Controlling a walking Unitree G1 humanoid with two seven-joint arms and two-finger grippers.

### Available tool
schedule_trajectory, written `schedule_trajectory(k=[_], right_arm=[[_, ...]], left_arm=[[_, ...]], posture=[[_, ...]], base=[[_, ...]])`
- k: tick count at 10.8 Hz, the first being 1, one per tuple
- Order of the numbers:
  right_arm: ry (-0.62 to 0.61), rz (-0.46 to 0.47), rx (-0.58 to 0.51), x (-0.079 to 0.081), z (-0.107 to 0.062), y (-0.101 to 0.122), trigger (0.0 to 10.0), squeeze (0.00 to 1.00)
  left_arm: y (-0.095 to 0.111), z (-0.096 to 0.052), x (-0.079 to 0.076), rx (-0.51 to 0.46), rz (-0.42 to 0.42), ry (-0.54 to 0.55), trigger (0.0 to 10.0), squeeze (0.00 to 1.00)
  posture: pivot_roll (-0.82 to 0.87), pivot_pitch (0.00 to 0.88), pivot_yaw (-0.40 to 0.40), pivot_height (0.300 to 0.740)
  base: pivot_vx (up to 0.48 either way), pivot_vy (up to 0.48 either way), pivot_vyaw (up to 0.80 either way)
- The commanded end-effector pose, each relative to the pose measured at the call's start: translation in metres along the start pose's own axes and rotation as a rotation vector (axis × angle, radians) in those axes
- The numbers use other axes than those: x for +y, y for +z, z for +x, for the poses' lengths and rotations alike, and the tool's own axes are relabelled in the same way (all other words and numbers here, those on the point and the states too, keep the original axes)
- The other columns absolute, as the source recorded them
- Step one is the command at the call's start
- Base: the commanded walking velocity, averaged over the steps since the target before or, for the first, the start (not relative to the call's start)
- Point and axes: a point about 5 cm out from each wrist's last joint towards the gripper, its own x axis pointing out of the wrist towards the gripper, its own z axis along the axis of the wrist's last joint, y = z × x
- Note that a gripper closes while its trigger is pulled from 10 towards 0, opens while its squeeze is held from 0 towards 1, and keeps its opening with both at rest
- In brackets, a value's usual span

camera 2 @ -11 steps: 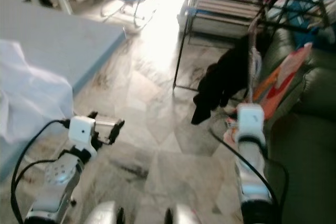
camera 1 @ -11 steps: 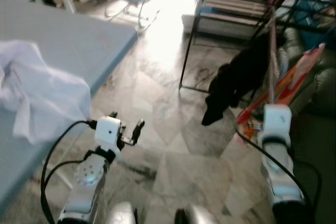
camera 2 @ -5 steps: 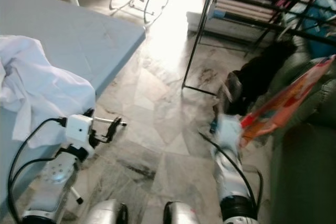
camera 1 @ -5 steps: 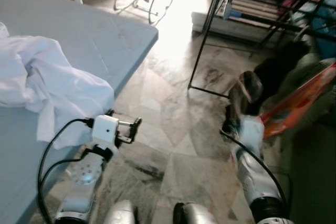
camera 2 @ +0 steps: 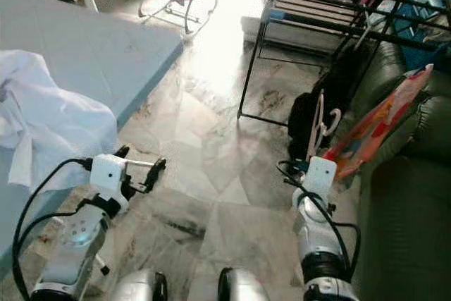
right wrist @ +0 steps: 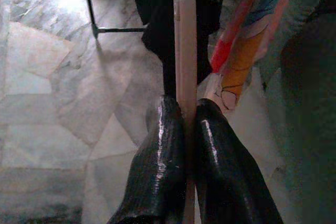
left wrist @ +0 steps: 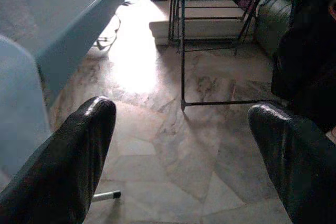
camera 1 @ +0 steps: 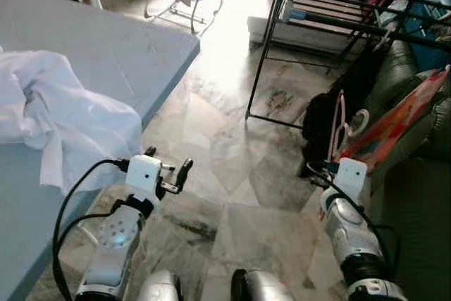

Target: Hang hanger

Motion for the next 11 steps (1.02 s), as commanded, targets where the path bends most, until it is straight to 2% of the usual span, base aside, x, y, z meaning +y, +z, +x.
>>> schedule_trajectory(k=[1, 4, 7, 9, 10, 11], right_arm=[[-0.010, 0.012, -0.016, -0.003, 0.002, 0.005, 10.0, 0.00], [0.090, -0.022, -0.048, 0.012, 0.003, 0.009, 10.0, 0.00], [0.158, -0.056, -0.077, 0.017, 0.001, 0.010, 10.0, 0.00], [0.186, -0.103, -0.140, 0.021, -0.001, 0.015, 10.0, 0.00], [0.188, -0.147, -0.235, 0.023, -0.003, 0.028, 10.0, 0.00], [0.176, -0.184, -0.282, 0.023, -0.003, 0.034, 10.0, 0.00]], left_arm=[[-0.002, 0.000, -0.002, 0.007, -0.001, -0.011, 10.0, 0.00], [-0.001, 0.000, -0.005, 0.007, 0.009, -0.034, 10.0, 0.00], [-0.003, -0.001, -0.010, 0.011, 0.016, -0.063, 10.0, 0.00], [-0.003, 0.000, -0.010, 0.011, 0.034, -0.056, 10.0, 0.00], [-0.006, 0.000, -0.007, 0.029, 0.025, -0.037, 10.0, 0.00], [-0.006, 0.000, -0.007, 0.032, 0.020, -0.041, 10.0, 0.00]], posture=[[0.08, 0.116, -0.085, 0.740], [0.08, 0.120, -0.085, 0.740], [0.08, 0.124, -0.086, 0.740], [0.07, 0.120, -0.088, 0.740], [0.07, 0.118, -0.089, 0.740], [0.07, 0.118, -0.090, 0.740]], base=[[0.431, 0.000, 0.00], [0.441, 0.000, 0.00], [0.471, 0.000, 0.00], [0.480, 0.000, 0.00], [0.469, 0.000, 0.00], [0.450, 0.000, 0.00]])
